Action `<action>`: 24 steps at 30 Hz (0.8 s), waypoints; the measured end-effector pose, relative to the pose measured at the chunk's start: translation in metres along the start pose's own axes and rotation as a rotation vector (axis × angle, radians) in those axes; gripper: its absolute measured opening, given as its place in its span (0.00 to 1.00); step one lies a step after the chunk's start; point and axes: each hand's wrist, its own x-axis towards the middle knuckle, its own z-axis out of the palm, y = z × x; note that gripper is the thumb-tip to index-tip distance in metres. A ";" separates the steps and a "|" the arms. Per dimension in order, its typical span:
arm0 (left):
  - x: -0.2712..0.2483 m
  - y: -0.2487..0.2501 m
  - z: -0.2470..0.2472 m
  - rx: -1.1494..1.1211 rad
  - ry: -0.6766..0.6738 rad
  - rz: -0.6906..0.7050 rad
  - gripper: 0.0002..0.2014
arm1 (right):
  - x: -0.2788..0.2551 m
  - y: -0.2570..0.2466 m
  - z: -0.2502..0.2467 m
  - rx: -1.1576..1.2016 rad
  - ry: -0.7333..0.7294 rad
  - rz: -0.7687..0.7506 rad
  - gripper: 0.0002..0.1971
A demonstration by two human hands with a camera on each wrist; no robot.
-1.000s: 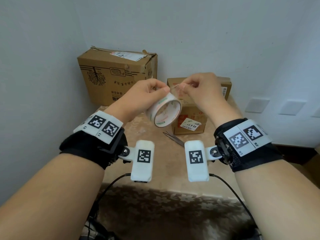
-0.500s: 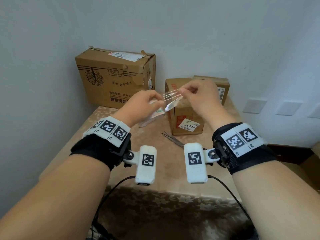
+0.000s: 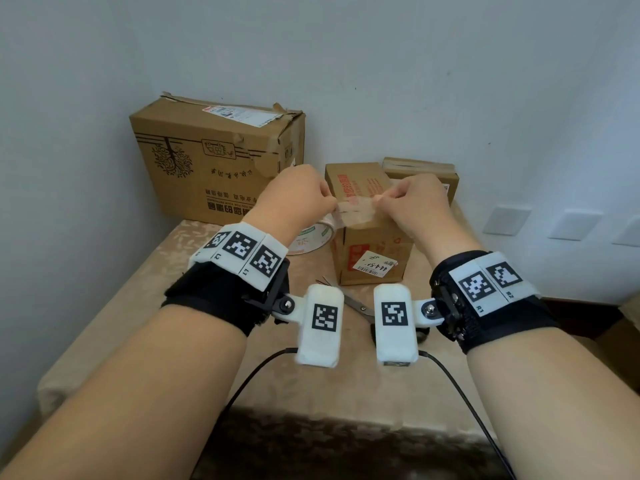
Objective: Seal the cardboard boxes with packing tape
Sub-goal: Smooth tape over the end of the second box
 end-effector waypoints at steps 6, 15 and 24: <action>0.010 -0.001 0.003 0.037 -0.040 -0.023 0.09 | 0.005 0.003 0.003 -0.049 -0.002 -0.009 0.06; 0.012 -0.001 0.010 0.064 -0.081 -0.019 0.11 | 0.007 0.014 0.002 -0.272 0.041 -0.032 0.13; 0.011 -0.003 0.010 0.065 -0.078 0.000 0.14 | -0.011 0.018 0.007 -0.546 -0.320 -0.533 0.23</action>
